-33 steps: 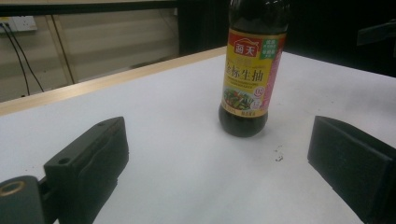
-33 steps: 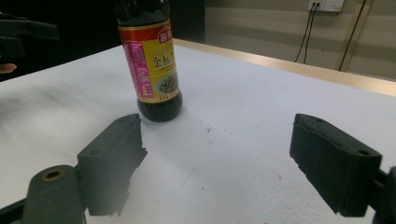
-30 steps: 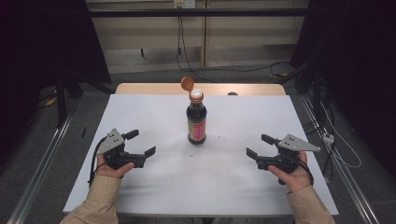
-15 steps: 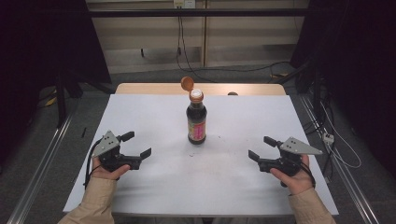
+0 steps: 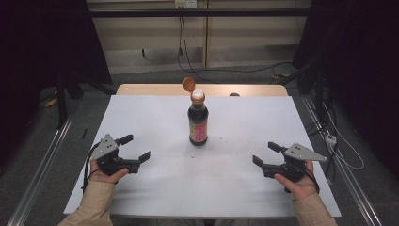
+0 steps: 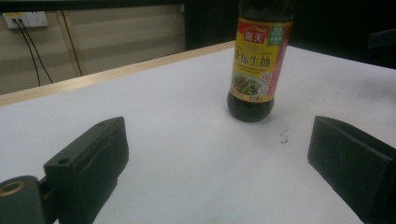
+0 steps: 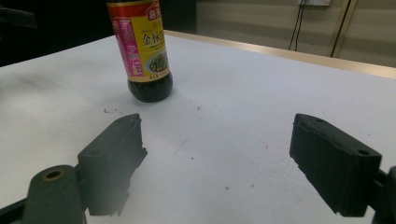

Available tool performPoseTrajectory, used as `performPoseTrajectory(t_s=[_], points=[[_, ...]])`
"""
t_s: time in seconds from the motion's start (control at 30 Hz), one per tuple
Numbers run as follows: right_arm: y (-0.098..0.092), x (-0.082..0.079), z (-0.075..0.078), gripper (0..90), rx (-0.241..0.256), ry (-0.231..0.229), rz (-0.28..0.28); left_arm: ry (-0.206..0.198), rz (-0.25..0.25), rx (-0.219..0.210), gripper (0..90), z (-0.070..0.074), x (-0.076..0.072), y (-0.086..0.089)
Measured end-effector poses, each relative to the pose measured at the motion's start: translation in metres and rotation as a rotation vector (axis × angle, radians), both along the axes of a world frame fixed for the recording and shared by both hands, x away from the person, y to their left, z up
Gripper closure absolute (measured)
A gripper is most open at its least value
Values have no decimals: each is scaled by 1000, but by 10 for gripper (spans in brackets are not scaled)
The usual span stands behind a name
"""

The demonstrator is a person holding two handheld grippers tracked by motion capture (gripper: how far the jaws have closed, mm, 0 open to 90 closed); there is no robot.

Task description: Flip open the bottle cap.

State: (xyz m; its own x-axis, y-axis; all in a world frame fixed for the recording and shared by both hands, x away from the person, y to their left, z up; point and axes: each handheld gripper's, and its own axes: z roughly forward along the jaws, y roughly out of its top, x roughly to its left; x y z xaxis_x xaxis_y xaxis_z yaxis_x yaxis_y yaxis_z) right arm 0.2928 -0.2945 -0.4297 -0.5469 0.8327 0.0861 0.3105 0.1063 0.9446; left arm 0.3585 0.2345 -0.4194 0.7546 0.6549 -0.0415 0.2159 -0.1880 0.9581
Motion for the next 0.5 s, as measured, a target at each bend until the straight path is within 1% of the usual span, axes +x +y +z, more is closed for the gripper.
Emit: performPoseTrajectory(t_s=[0.07,0.17,0.2,0.37,0.4,0.43,0.5], points=[[0,-1,-1,171,2,5,2,3,3,0,50,0,-1,0],[0,-2,-2,171,-1,-1,3,1,0,3,50,-1,-2,2],[0,-2,-2,171,2,0,1,7,4,0,50,-2,-3,2],[-2,-4,-5,171,2,5,0,6,6,-6,50,-3,-6,6],[-2,-4,-5,171,5,4,-2,13,7,-15,50,-4,-8,6],[-2,-5,-5,171,3,3,-3,8,5,-2,50,-4,-8,7],[-3,-5,-5,171,6,2,-6,13,3,-4,50,-5,-10,7]])
